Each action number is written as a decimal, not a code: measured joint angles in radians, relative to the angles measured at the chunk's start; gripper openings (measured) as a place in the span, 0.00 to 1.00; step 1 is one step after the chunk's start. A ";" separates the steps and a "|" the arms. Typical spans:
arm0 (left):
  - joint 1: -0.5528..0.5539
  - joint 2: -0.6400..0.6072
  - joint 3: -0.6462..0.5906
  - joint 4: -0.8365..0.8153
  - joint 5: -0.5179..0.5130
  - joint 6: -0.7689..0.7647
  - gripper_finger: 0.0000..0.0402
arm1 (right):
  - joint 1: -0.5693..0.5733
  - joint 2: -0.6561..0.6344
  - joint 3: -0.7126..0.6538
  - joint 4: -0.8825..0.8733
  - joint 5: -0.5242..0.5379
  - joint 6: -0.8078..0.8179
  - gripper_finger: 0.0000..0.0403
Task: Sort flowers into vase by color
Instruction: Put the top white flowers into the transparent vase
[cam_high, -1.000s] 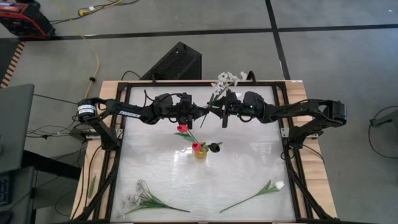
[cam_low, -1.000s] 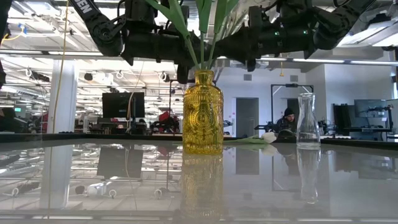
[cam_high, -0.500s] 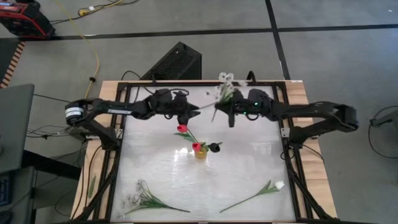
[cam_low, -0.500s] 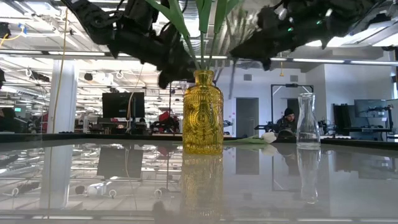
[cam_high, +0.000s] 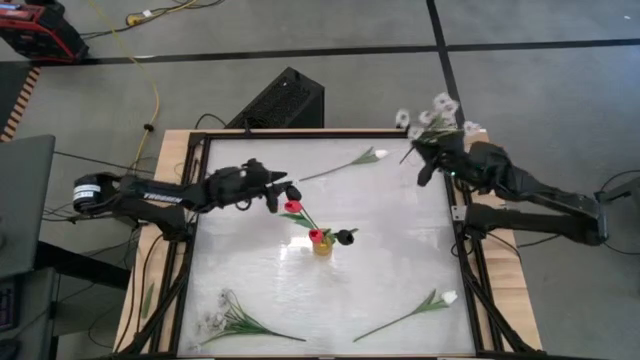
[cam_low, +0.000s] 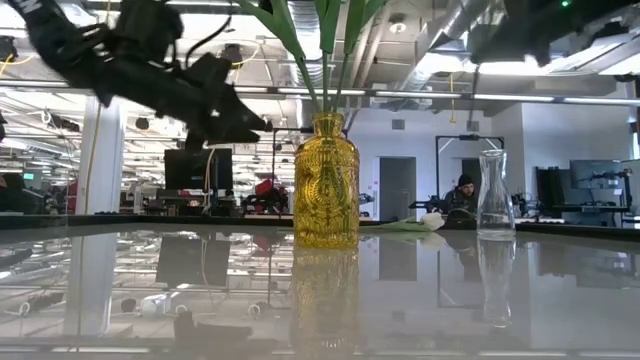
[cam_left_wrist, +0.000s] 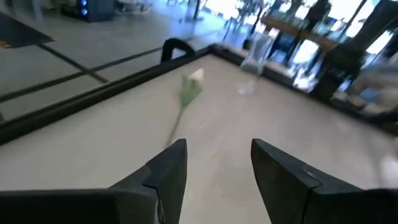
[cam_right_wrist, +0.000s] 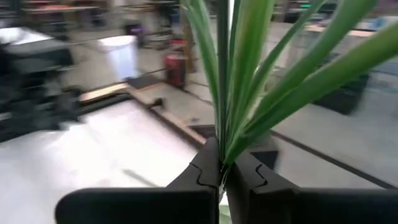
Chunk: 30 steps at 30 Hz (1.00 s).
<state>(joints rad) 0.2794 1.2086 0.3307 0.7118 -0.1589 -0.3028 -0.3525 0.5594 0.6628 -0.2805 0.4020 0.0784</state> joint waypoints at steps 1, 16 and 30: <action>0.000 -0.002 -0.023 0.040 0.008 -0.016 0.41 | -0.010 -0.008 0.000 -0.013 0.009 0.000 0.08; 0.000 -0.001 -0.054 0.057 0.093 -0.059 0.41 | -0.136 -0.012 -0.048 -0.061 0.042 0.000 0.09; 0.000 -0.001 -0.054 0.057 0.092 -0.059 0.41 | -0.168 -0.010 -0.127 -0.083 0.009 0.071 0.20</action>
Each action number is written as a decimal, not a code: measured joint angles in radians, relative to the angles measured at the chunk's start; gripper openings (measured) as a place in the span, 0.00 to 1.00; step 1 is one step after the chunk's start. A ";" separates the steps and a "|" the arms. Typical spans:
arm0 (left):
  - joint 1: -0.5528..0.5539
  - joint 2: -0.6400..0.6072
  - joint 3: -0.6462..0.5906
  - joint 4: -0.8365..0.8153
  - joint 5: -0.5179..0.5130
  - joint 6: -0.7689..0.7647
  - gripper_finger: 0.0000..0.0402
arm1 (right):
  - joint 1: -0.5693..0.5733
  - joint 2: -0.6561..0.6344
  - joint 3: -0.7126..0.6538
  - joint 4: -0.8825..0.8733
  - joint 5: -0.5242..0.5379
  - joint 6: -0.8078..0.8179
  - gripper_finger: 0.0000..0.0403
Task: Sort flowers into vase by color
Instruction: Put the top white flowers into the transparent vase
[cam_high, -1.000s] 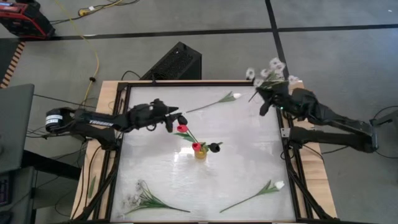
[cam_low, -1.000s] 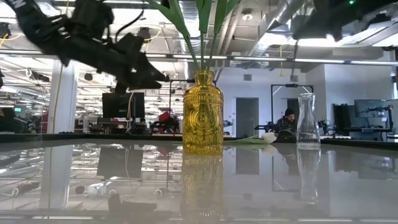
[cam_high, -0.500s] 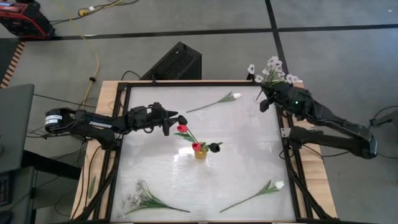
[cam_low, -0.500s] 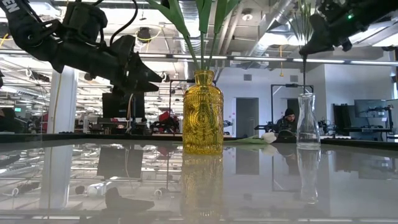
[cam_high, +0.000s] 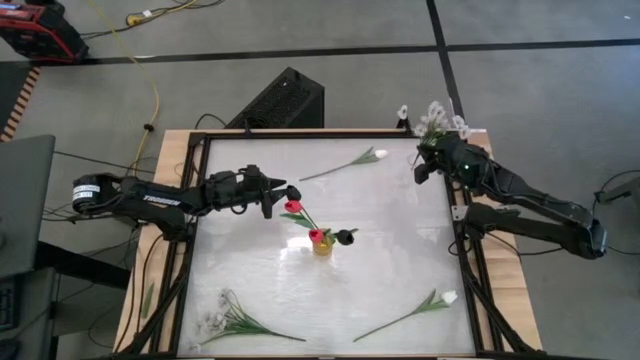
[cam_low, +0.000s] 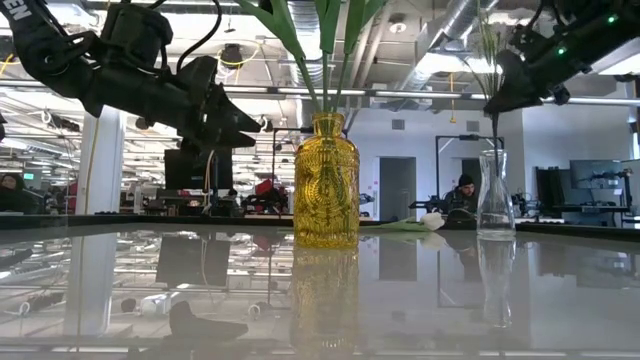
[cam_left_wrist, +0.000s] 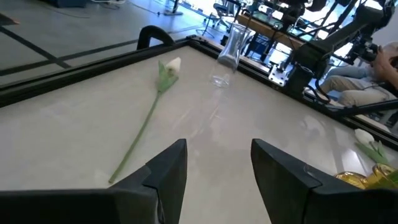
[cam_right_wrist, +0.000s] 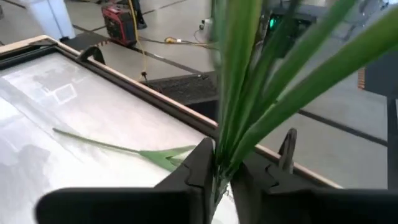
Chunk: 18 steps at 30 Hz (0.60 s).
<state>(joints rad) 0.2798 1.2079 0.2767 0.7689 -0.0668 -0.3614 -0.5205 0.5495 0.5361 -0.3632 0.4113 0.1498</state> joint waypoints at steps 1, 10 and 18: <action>0.000 0.000 0.000 0.000 0.000 0.000 0.41 | 0.000 0.000 0.000 -0.007 -0.012 0.008 0.23; 0.000 0.000 0.000 -0.014 0.007 -0.025 0.41 | 0.001 0.020 0.094 -0.252 -0.136 0.066 0.52; 0.000 0.000 0.001 -0.035 0.018 -0.045 0.41 | 0.001 0.037 0.221 -0.398 -0.205 0.098 0.67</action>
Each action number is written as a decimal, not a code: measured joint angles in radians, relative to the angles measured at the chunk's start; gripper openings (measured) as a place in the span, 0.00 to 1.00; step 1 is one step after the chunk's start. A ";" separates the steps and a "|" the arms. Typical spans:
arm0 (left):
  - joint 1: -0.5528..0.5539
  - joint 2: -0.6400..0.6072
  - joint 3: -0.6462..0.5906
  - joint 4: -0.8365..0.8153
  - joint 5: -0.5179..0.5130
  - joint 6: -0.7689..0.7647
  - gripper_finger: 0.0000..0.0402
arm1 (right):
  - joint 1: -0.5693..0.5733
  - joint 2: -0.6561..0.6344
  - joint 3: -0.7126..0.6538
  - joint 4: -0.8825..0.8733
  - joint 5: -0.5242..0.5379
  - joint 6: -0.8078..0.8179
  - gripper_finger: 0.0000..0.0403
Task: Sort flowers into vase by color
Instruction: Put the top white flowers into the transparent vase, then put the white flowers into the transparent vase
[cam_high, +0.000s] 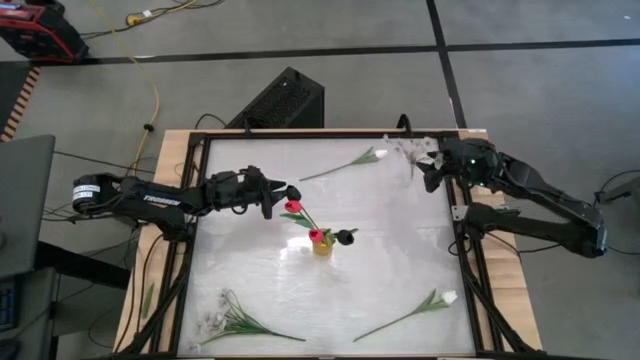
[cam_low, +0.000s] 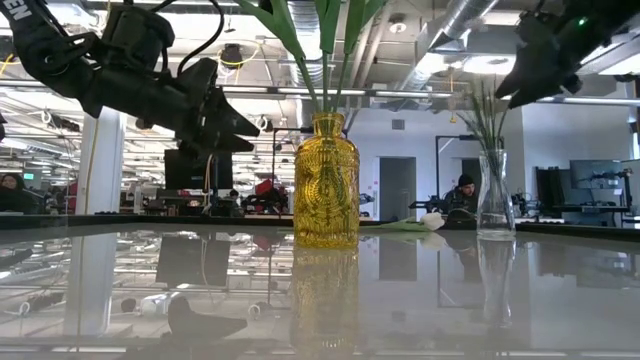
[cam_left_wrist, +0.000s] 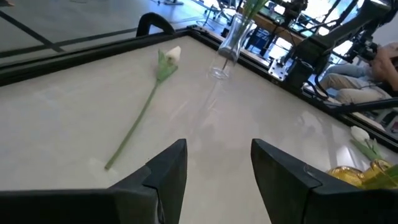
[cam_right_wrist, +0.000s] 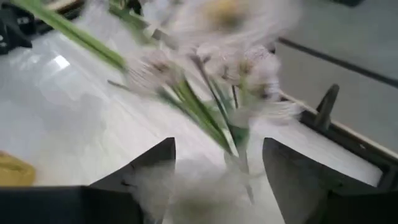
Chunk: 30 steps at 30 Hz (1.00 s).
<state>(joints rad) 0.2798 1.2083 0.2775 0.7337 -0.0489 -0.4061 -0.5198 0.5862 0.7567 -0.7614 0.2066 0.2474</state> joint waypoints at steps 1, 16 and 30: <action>0.000 0.000 0.000 -0.004 0.000 0.000 0.41 | 0.000 0.004 0.017 -0.022 -0.001 0.014 0.67; -0.052 0.000 0.000 -0.039 0.382 0.016 0.41 | 0.027 0.110 0.162 -0.302 -0.542 0.072 0.67; -0.598 0.005 0.034 -0.091 0.260 0.005 0.41 | 0.494 0.161 0.162 -0.103 -0.477 0.276 0.67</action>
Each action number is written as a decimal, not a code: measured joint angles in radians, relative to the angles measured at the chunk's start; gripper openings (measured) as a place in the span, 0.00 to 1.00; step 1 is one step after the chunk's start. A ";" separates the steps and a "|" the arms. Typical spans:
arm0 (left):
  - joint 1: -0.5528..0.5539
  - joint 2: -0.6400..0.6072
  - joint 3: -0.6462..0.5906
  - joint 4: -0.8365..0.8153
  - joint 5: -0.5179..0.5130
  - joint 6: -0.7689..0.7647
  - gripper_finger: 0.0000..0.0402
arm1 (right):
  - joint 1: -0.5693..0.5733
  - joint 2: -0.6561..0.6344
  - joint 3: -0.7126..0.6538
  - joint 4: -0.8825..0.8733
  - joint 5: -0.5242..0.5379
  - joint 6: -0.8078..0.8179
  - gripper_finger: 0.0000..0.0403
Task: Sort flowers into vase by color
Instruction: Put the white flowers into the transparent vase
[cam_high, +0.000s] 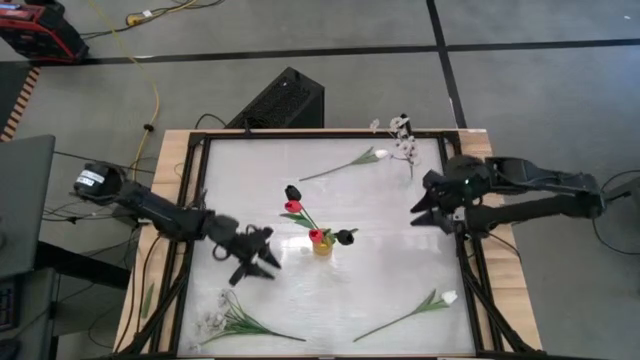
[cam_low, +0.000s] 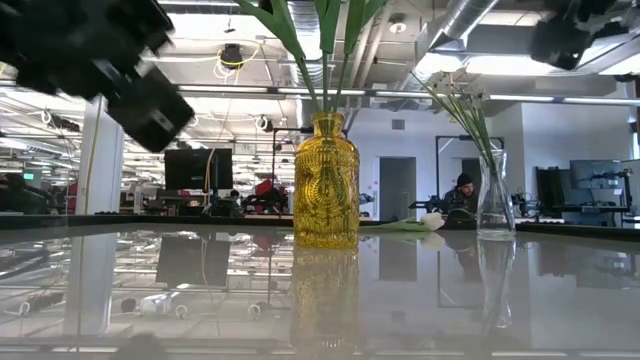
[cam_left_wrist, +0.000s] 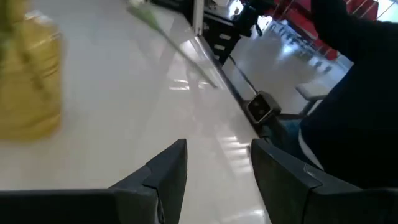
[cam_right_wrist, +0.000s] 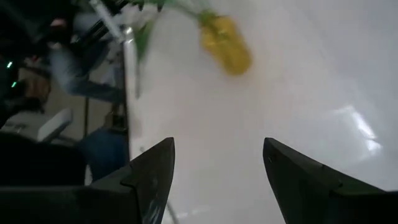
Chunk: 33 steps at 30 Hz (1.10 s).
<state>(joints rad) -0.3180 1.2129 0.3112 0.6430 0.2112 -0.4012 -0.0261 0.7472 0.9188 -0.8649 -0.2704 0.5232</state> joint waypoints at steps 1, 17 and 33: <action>-0.050 0.000 0.023 -0.032 -0.062 0.006 0.41 | 0.035 0.014 0.000 0.017 0.016 0.009 0.67; -0.494 0.275 0.467 -0.745 -0.451 -0.218 0.41 | 0.424 0.290 0.000 0.156 0.091 0.192 0.67; -0.569 0.629 0.821 -1.128 -0.387 -0.296 0.41 | 0.571 0.427 0.000 0.205 0.151 0.238 0.67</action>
<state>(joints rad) -0.8867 1.8423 1.1324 -0.4854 -0.1759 -0.6975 0.5447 1.1746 0.9188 -0.6602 -0.1196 0.7611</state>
